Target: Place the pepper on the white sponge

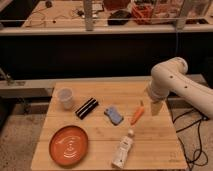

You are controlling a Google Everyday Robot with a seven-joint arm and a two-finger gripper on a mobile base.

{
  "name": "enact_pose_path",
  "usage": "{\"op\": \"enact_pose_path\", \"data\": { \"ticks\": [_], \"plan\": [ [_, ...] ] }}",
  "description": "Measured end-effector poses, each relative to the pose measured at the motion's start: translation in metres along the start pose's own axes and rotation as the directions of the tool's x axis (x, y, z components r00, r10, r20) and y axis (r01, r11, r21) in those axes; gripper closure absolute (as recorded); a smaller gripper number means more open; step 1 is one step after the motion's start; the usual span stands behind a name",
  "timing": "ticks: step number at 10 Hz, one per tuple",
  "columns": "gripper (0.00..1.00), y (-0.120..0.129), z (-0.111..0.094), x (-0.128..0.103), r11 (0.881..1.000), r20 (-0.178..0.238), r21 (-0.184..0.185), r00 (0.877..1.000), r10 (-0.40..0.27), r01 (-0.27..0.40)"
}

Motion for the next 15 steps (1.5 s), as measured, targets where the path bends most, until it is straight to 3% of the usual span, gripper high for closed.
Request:
{"op": "enact_pose_path", "data": {
  "ticks": [15],
  "plan": [
    [0.20, -0.019, 0.015, -0.014, 0.989, 0.034, 0.026, 0.989, -0.147, 0.146]
  ]
}}
